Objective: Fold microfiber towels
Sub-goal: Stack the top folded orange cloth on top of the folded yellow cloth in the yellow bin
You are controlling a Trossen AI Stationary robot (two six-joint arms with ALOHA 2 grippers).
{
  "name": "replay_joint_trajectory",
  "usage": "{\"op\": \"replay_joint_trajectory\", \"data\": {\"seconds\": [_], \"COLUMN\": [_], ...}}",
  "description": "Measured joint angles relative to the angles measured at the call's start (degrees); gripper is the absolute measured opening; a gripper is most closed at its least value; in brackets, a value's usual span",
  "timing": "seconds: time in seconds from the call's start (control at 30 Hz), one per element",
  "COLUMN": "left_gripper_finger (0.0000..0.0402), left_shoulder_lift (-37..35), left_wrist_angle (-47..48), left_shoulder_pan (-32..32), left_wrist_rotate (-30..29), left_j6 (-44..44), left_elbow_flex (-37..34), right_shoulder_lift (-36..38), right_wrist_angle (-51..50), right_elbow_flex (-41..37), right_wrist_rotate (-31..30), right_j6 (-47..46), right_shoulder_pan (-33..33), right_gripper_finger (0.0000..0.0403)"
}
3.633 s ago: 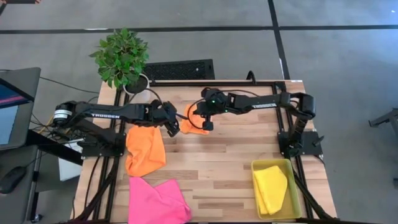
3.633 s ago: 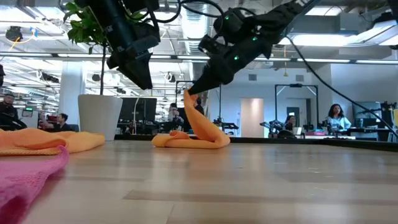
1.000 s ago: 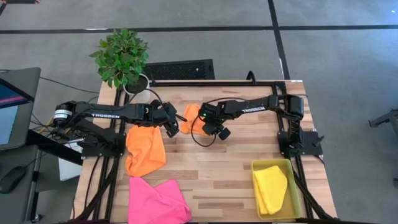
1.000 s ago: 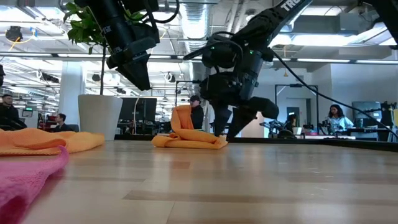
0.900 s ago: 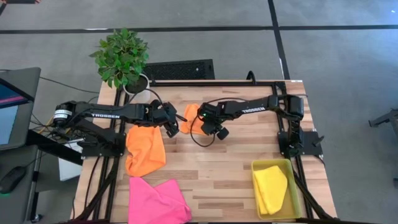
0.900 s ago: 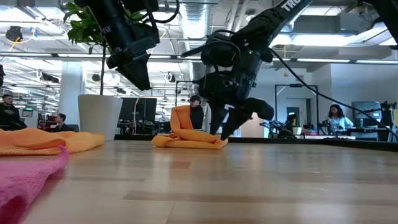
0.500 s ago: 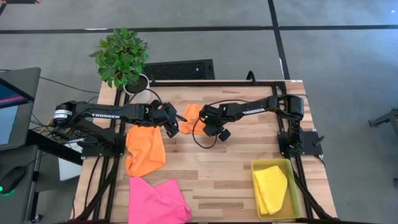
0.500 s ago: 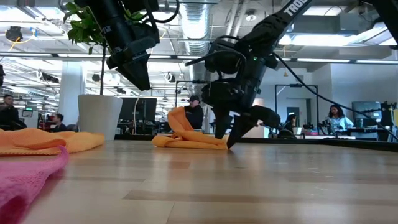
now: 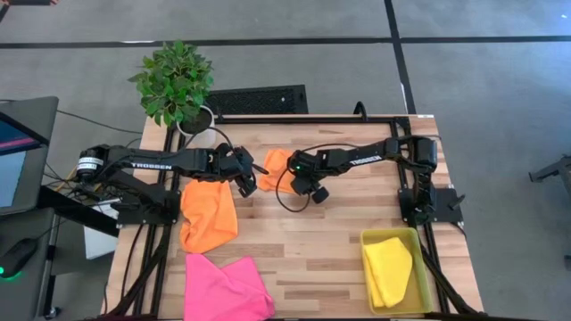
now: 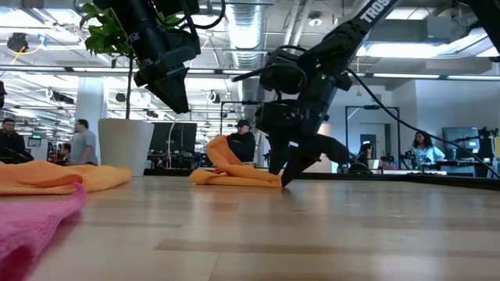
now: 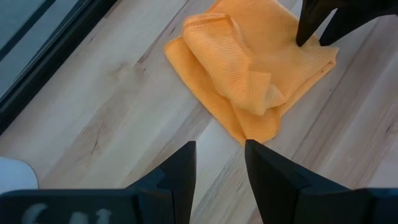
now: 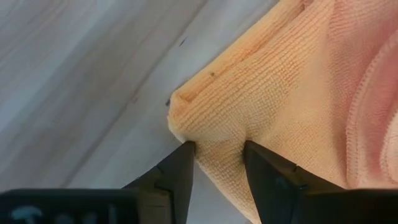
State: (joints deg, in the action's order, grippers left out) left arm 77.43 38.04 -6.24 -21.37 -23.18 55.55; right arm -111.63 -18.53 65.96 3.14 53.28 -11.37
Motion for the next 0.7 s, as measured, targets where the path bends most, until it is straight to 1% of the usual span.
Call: {"op": "replay_joint_trajectory", "data": {"seconds": [0.17, 0.5, 0.57, 0.7], "left_gripper_finger": [0.0131, 0.0131, 0.0131, 0.0131], "left_shoulder_lift": [0.0, 0.0, 0.0, 0.0], "left_wrist_angle": [0.0, 0.0, 0.0, 0.0], "left_shoulder_pan": [0.0, 0.0, 0.0, 0.0], "left_wrist_rotate": [0.0, 0.0, 0.0, 0.0], "left_j6": [0.0, -0.1, 0.0, 0.0], "left_elbow_flex": [0.0, 0.0, 0.0, 0.0], "right_shoulder_lift": [-0.2, -0.3, -0.3, -0.2], "right_wrist_angle": [1.0, 1.3, 1.1, 0.0], "right_elbow_flex": [0.0, 0.0, 0.0, 0.1], "right_wrist_rotate": [0.4, -0.5, -0.5, -0.5], "right_j6": [-1.4, -9.3, -10.3, -12.9], "right_shoulder_pan": [-0.8, -2.0, -1.9, -1.9], "right_gripper_finger": [0.0126, 0.0018, 0.0008, 0.0014]}}
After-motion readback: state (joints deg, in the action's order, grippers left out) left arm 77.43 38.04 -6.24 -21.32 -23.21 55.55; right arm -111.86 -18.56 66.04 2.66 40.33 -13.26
